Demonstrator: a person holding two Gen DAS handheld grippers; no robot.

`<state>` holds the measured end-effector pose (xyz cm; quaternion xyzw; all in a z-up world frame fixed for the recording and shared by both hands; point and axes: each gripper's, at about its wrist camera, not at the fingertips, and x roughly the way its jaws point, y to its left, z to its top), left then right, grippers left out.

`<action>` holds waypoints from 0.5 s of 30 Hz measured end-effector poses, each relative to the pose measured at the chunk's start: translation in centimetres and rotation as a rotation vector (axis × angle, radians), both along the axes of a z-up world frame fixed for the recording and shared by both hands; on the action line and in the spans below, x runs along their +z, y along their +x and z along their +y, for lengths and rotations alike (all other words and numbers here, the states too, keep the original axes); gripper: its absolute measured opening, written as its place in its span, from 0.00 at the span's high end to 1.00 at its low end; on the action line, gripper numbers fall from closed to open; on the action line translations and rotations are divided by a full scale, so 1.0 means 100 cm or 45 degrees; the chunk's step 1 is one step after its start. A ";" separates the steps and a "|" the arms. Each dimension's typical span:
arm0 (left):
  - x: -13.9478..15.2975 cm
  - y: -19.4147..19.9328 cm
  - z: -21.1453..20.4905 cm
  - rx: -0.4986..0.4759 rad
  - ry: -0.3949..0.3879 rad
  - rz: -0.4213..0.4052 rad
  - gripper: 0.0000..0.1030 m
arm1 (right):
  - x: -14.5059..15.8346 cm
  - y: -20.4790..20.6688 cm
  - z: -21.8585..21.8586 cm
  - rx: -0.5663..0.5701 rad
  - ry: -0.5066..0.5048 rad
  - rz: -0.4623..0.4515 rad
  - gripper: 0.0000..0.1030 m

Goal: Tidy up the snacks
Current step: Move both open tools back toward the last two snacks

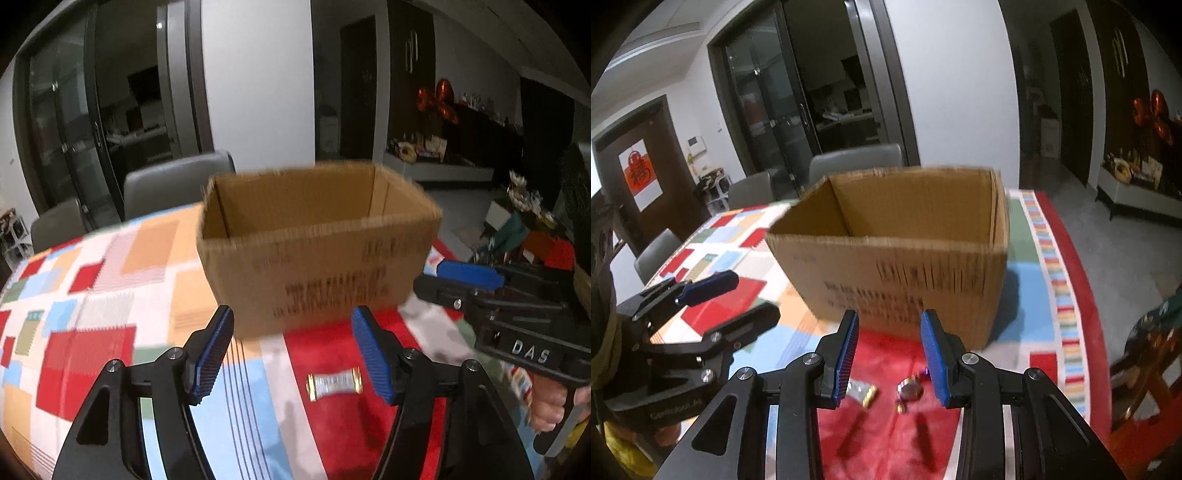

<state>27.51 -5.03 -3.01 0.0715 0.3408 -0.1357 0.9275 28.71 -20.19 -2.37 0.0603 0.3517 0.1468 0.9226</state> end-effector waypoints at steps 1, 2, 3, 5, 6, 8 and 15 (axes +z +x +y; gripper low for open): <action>-0.008 -0.002 -0.001 -0.011 0.011 0.023 0.36 | -0.004 -0.002 0.000 -0.005 -0.001 0.012 0.65; -0.014 -0.003 -0.002 -0.014 0.018 0.038 0.35 | -0.009 -0.003 0.000 -0.008 -0.002 0.026 0.65; -0.019 -0.004 -0.002 -0.014 0.022 0.053 0.33 | -0.015 -0.004 -0.001 -0.009 -0.004 0.045 0.65; -0.034 -0.007 -0.003 -0.026 0.023 0.096 0.31 | -0.025 -0.006 0.000 -0.017 -0.009 0.075 0.65; -0.041 -0.009 -0.004 -0.031 0.032 0.117 0.30 | -0.030 -0.007 -0.001 -0.019 -0.009 0.087 0.65; -0.053 -0.010 -0.006 -0.039 0.059 0.152 0.30 | -0.039 -0.008 -0.002 -0.029 -0.006 0.115 0.65; -0.087 -0.006 -0.010 -0.064 0.047 0.256 0.28 | -0.064 -0.008 0.001 -0.043 -0.005 0.186 0.65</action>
